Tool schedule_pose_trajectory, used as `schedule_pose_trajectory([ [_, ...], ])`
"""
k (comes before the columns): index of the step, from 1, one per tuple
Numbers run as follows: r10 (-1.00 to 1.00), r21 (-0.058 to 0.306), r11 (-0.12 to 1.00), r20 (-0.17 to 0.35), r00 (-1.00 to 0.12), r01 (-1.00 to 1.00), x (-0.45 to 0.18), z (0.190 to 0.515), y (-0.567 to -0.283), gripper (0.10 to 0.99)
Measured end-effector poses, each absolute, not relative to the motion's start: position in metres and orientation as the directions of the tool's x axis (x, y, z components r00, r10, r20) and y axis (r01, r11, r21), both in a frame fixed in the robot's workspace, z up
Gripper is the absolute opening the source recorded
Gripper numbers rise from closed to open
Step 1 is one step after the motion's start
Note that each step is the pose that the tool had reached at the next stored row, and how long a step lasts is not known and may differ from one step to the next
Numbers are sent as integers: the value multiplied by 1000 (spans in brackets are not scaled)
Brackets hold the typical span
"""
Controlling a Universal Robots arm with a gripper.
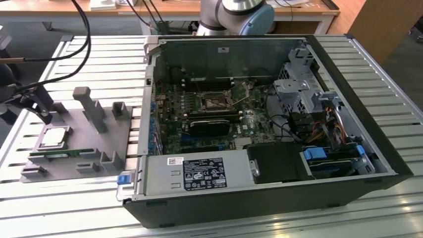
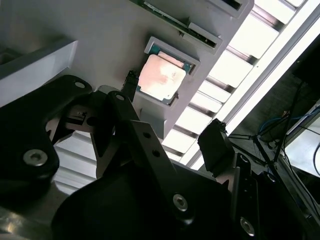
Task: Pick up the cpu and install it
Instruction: 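Pick up the cpu and move it towards the insertion slot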
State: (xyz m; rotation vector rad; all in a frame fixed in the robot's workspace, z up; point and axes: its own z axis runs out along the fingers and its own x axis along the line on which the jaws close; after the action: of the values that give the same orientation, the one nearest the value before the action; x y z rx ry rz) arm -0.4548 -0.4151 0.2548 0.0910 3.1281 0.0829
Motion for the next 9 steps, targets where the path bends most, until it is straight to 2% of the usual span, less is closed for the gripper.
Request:
schedule_pose_trajectory([
  [9, 58, 55, 997, 2, -998, 58, -454, 239, -415, 761],
])
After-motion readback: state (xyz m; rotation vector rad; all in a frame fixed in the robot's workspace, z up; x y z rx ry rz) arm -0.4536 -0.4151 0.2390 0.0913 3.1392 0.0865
